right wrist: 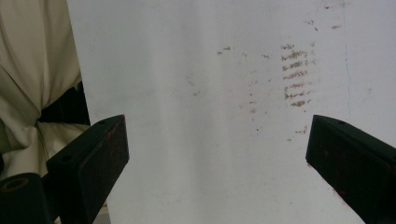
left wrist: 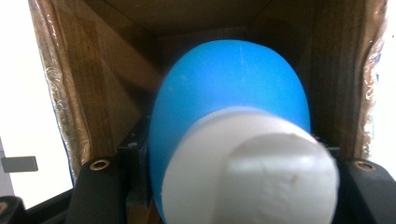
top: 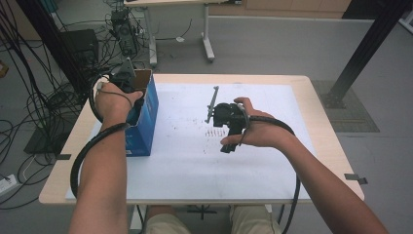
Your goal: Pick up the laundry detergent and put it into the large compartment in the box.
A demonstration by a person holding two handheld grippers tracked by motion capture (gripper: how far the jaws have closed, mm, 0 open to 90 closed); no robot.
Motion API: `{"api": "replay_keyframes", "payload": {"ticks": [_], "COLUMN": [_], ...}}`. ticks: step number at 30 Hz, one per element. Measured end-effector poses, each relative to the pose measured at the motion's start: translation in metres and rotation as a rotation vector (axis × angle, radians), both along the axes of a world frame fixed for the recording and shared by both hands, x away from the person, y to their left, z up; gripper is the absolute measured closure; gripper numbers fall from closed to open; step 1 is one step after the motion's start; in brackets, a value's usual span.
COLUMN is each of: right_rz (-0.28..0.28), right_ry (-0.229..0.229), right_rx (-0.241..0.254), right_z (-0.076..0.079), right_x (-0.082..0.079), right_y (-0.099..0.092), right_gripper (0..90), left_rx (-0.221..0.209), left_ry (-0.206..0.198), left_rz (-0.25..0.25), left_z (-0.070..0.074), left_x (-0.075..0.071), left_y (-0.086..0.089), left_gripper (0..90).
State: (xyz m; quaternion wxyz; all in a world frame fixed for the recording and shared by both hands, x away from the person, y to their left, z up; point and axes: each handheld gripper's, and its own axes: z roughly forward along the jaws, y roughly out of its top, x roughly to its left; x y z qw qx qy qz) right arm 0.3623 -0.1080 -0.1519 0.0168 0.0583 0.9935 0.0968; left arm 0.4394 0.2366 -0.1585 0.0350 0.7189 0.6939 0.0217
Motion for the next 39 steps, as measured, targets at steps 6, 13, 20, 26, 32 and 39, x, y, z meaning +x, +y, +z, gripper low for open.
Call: {"api": "replay_keyframes", "payload": {"ticks": [6, 13, 20, 26, 32, 39], "right_rz": [-0.001, -0.002, 0.003, 0.004, 0.011, 0.009], "right_ry": [0.001, 0.004, -0.001, -0.001, -0.007, -0.007], "right_rx": [-0.003, -0.007, -0.003, -0.002, 0.0, 0.002], "right_z": [0.0, 0.0, 0.0, 0.0, 0.002, 0.002], "right_x": [0.0, 0.0, -0.001, -0.001, -0.003, -0.003], "right_y": [0.0, 0.002, 0.001, 0.002, 0.005, 0.008], "right_gripper": [5.8, 5.8, 5.8, 5.8, 5.8, 5.7], "left_rx": [-0.003, -0.006, -0.005, 0.011, 0.015, 0.004], "left_ry": [-0.001, -0.001, -0.004, -0.008, -0.017, -0.021], "left_rz": [-0.001, -0.002, -0.004, -0.021, -0.028, -0.05], "left_z": [0.0, 0.0, 0.0, 0.005, 0.014, 0.032], "left_x": [0.0, 0.0, -0.001, -0.003, -0.006, -0.009], "left_y": [0.001, 0.001, 0.002, -0.001, -0.002, -0.004], "left_gripper": [36.9, 36.8, 33.2, 32.0, 31.4, 30.9]}}
